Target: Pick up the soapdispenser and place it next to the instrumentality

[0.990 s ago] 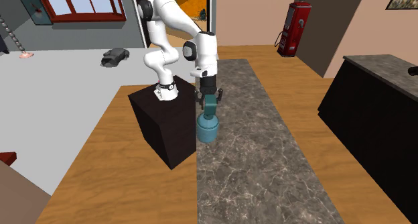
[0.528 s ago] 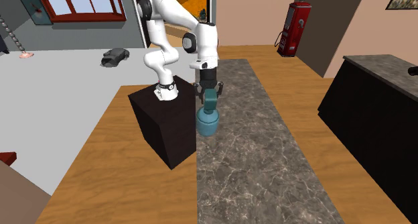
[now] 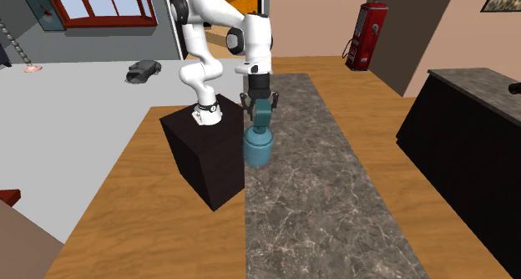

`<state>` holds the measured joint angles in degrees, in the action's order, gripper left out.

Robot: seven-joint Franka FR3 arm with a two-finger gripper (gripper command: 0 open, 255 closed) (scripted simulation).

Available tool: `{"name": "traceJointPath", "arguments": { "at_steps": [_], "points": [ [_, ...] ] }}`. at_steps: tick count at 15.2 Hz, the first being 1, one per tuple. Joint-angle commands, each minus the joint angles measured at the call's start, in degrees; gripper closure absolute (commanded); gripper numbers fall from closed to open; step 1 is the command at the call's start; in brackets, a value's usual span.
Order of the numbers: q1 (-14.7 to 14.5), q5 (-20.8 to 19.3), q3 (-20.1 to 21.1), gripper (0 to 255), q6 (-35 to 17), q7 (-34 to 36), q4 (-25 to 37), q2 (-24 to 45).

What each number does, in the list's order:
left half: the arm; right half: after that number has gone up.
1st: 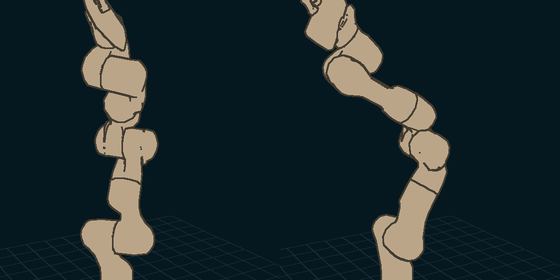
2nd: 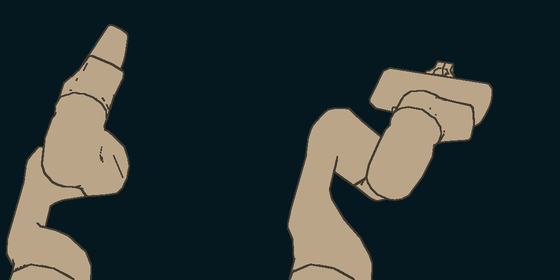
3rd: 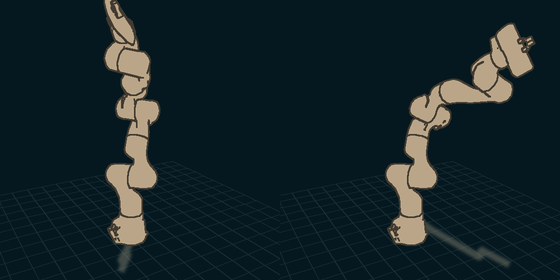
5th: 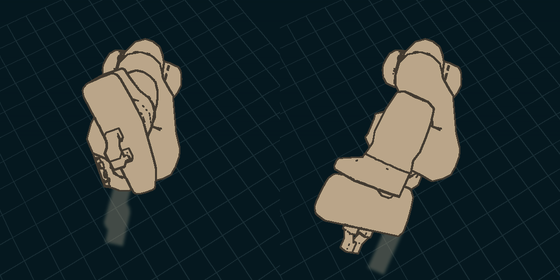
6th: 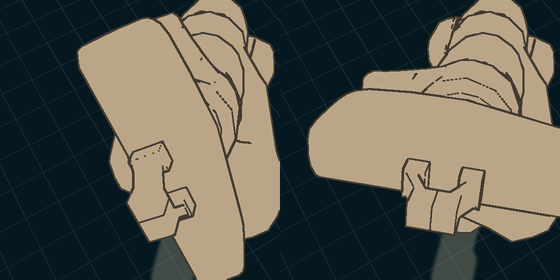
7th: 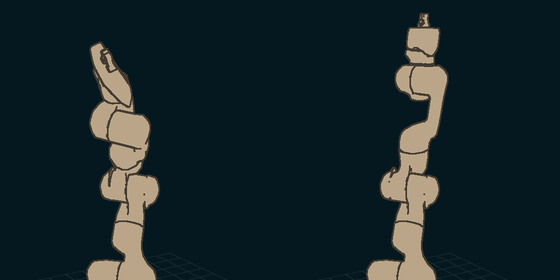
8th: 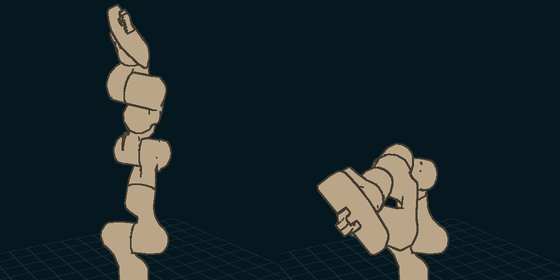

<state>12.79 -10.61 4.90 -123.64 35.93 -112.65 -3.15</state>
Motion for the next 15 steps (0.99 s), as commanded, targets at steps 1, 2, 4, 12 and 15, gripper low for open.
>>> {"name": "traceJointPath", "arguments": {
  "at_steps": [1, 2, 4, 12, 15],
  "points": [
    [0.0, 0.2, 0.0, 255, 1.7, -0.4, 1.6, -0.2],
    [0.0, 0.3, 0.0, 255, 2.4, -0.5, 2.2, -0.2],
    [0.0, 0.5, 0.0, 255, 3.9, -0.8, 3.6, -0.4],
    [-0.1, 1.0, 0.1, 255, 9.9, -1.8, 9.7, -0.4],
    [-0.2, 1.1, 0.1, 255, 12.3, -2.1, 12.2, -0.3]
  ]
}}
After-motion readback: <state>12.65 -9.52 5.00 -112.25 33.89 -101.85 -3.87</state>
